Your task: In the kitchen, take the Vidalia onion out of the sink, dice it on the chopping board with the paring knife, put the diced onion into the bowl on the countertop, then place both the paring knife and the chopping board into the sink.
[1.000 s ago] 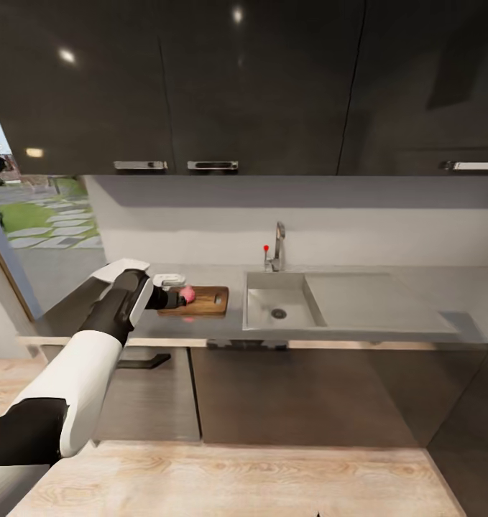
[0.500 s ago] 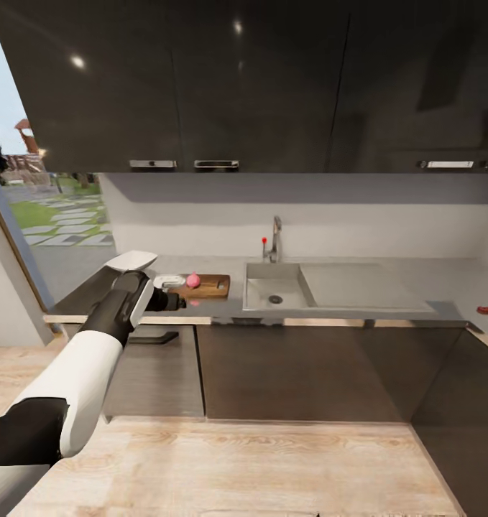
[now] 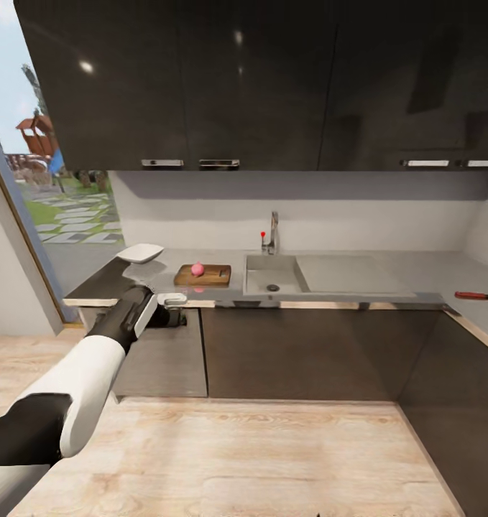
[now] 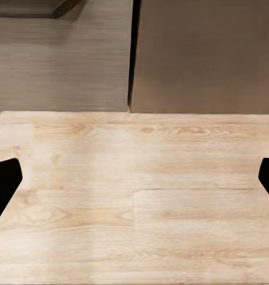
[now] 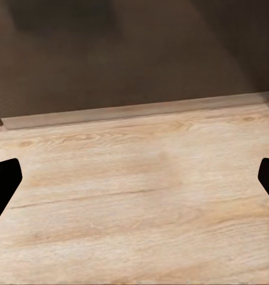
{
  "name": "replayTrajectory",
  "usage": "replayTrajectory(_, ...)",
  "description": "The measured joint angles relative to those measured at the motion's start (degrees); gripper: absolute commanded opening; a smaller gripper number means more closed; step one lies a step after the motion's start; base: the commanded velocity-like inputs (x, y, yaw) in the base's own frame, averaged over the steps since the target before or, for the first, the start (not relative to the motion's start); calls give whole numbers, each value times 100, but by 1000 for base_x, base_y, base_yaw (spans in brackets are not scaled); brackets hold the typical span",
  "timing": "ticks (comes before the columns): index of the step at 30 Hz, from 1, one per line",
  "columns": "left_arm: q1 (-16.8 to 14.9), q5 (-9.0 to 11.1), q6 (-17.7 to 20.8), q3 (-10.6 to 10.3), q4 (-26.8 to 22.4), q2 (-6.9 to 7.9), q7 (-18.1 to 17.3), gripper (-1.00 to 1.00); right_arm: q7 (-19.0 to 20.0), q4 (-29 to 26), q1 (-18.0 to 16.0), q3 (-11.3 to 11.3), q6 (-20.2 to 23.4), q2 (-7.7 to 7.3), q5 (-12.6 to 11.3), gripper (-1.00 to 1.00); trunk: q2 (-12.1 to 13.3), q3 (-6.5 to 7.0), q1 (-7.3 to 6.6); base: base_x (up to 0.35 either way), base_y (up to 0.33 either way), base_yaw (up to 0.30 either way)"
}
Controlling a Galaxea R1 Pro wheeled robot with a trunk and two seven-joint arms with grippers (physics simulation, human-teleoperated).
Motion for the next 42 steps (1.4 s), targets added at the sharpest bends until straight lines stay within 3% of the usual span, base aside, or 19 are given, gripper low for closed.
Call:
replayTrajectory(2, 6, -3, -1046, -8, 918, -17, -6, 100, -2, -1, 0, 0, -1, -3, 0, 100, -1, -1, -1, -44, 0, 0)
replayTrajectory(6, 19, -4, -1938, -11, 1711, -25, -7, 100, -5, 0, 0, 0, -1, -4, 0, 100, -1, -1, -2, -16, 0, 0)
replayTrajectory(7, 35, -5, -2375, -14, 2130, -26, -7, 100, -2, 0, 0, 0, -1, -4, 0, 100, 0, -1, -2, -5, 0, 0)
replayTrajectory(8, 45, -3, -2557, -12, 2292, -27, -5, 100, -2, 0, 0, 0, -1, -4, 0, 100, -1, 0, -3, -3, 0, 0)
replayTrajectory(10, 106, -10, -3420, -16, 2934, -27, -1, 100, -1, 0, 0, 0, -1, -4, 0, 100, -1, -1, -2, -2, 0, 0)
replayTrajectory(14, 371, -1, -4715, -17, 3474, -31, -2, 100, -2, -1, 0, -2, -1, -10, 0, 100, -1, -1, -3, 0, 0, 0)
replayTrajectory(15, 647, -4, -5019, -16, 3555, -27, -3, 100, -2, -1, 0, -1, -1, -12, 0, 100, -1, -1, -3, 0, 0, 0)
replayTrajectory(17, 876, -9, -5251, -13, 3585, -15, -3, 100, -1, -1, 0, -2, -1, -12, 0, 100, -1, -1, -3, 0, 0, 0)
replayTrajectory(19, 1200, -9, -5815, -12, 3586, 2, -2, 100, -1, -1, 0, -6, -1, -17, 0, 100, -1, -1, -3, 0, 0, 0)
replayTrajectory(22, 1798, 5, -7359, -9, 3603, 62, 15, 100, 8, -1, 0, -8, -6, -35, 5, 100, -1, -1, -3, 0, 0, 0)
replayTrajectory(29, 2746, 10, -8706, -8, 3608, 186, 16, 100, 13, -2, 0, -13, -1, -70, 8, 100, -1, -1, -3, 0, 0, 0)
replayTrajectory(30, 3087, 12, -9447, -4, 3613, 202, 56, 100, 10, -13, 0, -21, -5, -82, 11, 100, -1, 0, -3, 0, 0, 0)
replayTrajectory(31, 3442, 14, -9791, -6, 3617, 206, 116, 100, 9, -22, 0, -23, -6, -96, 12, 100, -1, -1, -3, 0, 0, 0)
replayTrajectory(33, 3520, 16, -10115, -5, 3617, 209, 212, 100, 8, -29, 0, -28, -8, -140, 12, 100, -1, -1, -3, 0, 0, 0)
replayTrajectory(38, 4123, 27, -11316, 0, 3620, 186, 822, 100, 7, -84, 0, -38, -7, -422, 8, 100, -1, -1, -3, 0, 0, 0)
replayTrajectory(39, 4195, 20, -11402, -5, 3620, 184, 900, 100, 2, -92, 0, -34, -6, -454, 12, 100, -1, -1, -3, 0, 0, 0)
replayTrajectory(40, 4430, 26, -11404, 3, 3620, 191, 1144, 100, -2, -142, -1, -50, -6, -579, -1, 100, -1, -1, -3, 0, 0, 0)
replayTrajectory(42, 4587, 17, -11404, 0, 3620, 199, 1252, 100, 4, -180, 0, -38, -3, -659, 8, 100, -1, -1, -3, 0, 0, 0)
